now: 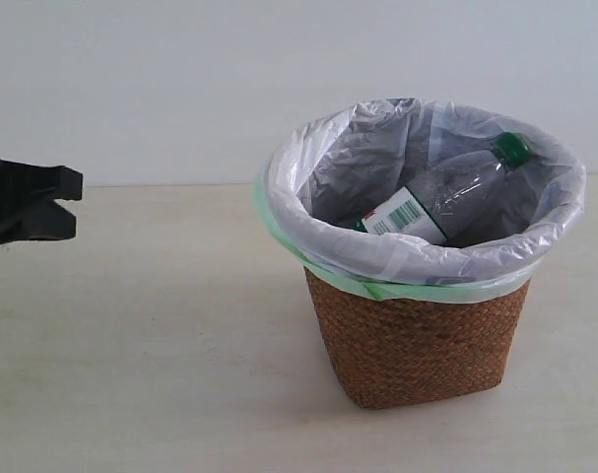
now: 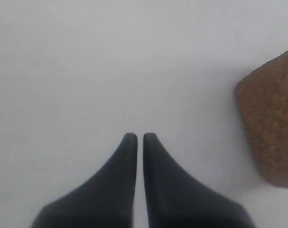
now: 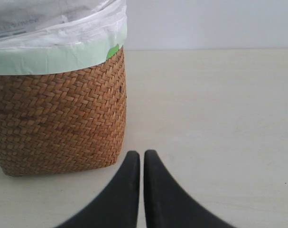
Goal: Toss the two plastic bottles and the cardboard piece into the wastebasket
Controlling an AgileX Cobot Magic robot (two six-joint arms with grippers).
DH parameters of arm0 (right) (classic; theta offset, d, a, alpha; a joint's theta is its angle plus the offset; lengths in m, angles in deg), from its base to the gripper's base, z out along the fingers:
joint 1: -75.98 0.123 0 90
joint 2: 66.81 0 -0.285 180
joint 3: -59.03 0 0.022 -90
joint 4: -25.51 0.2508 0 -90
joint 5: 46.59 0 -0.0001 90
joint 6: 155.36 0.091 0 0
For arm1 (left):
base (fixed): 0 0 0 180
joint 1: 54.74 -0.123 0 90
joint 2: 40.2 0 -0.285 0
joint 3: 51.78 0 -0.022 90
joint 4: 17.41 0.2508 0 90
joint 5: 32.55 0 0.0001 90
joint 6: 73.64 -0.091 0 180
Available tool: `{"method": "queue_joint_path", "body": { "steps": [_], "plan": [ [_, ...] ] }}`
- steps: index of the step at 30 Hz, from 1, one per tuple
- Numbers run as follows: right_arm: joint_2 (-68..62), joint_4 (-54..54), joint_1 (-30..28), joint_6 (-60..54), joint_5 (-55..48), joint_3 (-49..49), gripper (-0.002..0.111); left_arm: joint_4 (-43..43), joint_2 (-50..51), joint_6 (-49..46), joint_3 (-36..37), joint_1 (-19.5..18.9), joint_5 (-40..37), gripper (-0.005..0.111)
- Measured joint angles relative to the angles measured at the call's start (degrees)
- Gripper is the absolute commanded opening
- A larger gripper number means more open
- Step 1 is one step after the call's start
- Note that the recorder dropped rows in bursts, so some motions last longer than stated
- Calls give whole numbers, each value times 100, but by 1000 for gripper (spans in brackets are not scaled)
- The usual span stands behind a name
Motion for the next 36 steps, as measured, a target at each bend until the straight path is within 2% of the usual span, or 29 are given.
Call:
{"method": "queue_joint_path", "body": {
  "steps": [2,7,10,14,16,22,36],
  "plan": [
    [0,0,0,0,0,0,0,-987,-400,-878,565,12,625,4],
    [0,0,0,0,0,0,0,-1990,-844,-1924,1347,12,1117,4],
    [0,0,0,0,0,0,0,-2950,-1148,-2610,1822,33,1398,4],
    [0,0,0,0,0,0,0,-4494,-1758,-3869,2296,46,1475,4],
    [0,0,0,0,0,0,0,-5127,-2168,-4143,2496,46,1195,4],
    [0,0,0,0,0,0,0,-5373,-2814,-4249,2590,60,591,4],
    [0,0,0,0,0,0,0,-5373,-3256,-4406,2616,60,720,4]
  ]
}}
